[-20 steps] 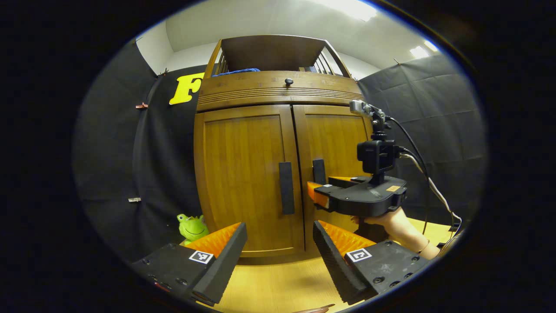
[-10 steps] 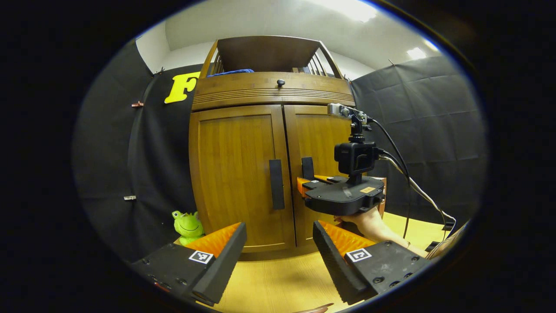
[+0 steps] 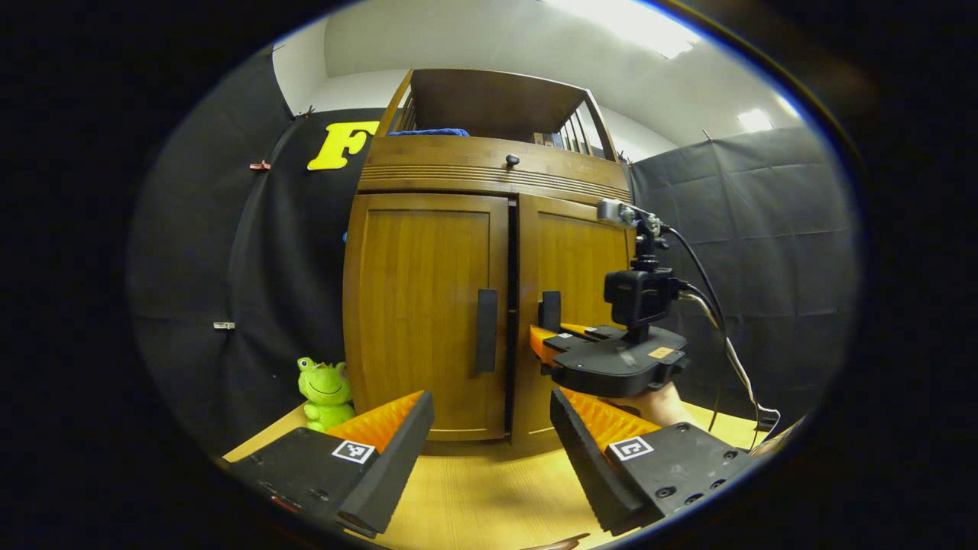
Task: Open the right door of the double-door shoe cabinet with the right hand, and open the left door with the left hand.
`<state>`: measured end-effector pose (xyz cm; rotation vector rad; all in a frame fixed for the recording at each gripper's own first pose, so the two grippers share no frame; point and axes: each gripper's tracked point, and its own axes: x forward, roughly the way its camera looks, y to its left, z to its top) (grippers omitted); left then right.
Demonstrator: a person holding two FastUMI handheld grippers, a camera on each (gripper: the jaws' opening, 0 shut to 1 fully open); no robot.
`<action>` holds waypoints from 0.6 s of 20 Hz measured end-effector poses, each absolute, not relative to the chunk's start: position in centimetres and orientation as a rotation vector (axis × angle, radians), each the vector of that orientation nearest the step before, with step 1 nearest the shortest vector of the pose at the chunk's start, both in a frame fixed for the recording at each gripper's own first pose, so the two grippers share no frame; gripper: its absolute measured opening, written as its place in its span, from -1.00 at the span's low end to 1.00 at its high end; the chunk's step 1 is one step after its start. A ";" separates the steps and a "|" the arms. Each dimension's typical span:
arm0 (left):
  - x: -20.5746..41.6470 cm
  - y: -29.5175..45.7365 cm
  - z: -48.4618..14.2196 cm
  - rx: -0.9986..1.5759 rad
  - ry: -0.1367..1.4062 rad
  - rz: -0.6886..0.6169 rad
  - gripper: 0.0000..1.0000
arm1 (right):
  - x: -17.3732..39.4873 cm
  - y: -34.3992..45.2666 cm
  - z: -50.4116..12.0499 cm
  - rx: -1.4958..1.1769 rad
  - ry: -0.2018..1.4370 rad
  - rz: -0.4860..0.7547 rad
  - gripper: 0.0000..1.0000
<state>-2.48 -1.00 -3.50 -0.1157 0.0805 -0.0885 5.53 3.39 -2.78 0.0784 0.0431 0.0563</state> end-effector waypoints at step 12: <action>-3.3 -3.2 -3.6 -0.111 0.085 -0.122 0.91 | -2.3 1.6 -1.3 0.031 0.041 0.110 -0.36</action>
